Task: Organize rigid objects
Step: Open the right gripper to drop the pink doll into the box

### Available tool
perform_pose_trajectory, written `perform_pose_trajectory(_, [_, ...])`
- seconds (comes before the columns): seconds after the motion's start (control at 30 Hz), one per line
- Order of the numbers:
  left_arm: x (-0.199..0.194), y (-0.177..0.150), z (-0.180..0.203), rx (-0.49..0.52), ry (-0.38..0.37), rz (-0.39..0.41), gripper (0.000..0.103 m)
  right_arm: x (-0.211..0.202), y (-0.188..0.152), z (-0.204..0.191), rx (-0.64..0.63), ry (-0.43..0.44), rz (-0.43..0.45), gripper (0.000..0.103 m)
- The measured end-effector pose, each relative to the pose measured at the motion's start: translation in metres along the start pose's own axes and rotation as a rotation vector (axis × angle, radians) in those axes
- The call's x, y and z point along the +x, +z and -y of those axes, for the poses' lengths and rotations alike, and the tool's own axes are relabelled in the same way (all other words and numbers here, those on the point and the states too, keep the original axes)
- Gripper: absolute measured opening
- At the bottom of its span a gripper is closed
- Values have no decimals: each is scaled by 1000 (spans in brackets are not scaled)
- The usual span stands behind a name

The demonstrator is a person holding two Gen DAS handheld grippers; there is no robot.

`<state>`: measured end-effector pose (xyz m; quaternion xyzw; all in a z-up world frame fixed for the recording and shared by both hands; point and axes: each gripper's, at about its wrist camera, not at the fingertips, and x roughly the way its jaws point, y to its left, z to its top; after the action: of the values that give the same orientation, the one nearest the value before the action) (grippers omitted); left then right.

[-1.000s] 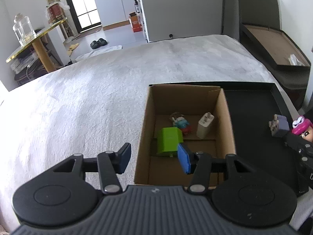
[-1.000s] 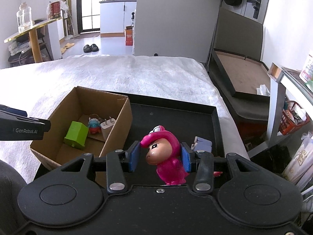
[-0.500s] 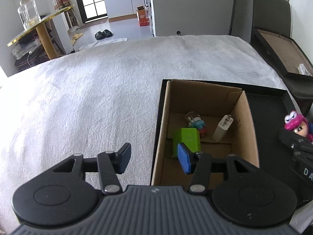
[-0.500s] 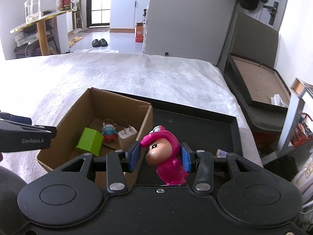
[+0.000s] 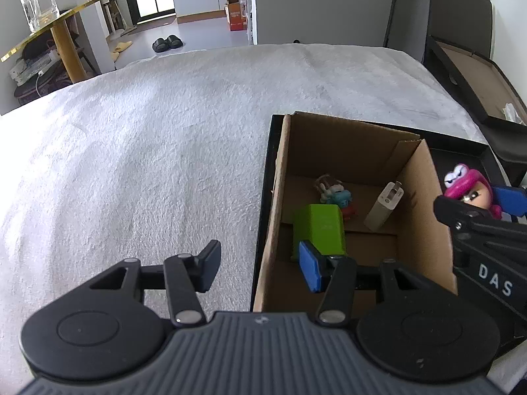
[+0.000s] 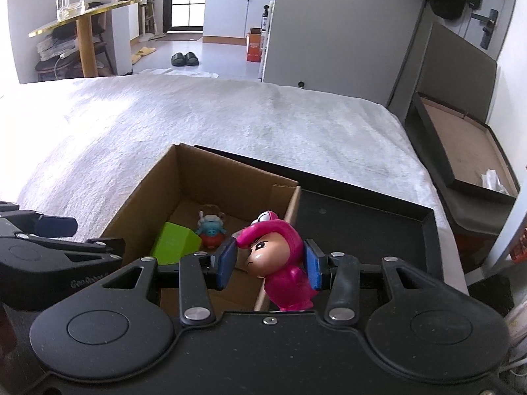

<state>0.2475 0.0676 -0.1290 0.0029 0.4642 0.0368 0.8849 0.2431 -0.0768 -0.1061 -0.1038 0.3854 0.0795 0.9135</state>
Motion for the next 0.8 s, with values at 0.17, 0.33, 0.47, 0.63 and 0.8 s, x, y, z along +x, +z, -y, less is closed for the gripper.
perform_pose_trajectory(0.17, [4, 1, -5, -21, 2, -6, 50, 8, 3, -8, -19, 24, 2, 44])
perform_pose_trajectory(0.33, [7, 1, -7, -31, 6, -3, 47, 10, 3, -9, -23, 19, 0, 46])
perform_pose_trajectory(0.47, [8, 0, -6, -36, 3, -11, 32, 10, -1, -5, -12, 13, -9, 46])
perform_pose_trajectory(0.63, [5, 0, -2, -35, 1, -8, 25, 6, -6, 4, 6, 7, -10, 48])
perform_pose_trajectory(0.8, [-2, 4, 0, -37, 19, -4, 25, 0, -10, 13, 25, 5, 1, 49])
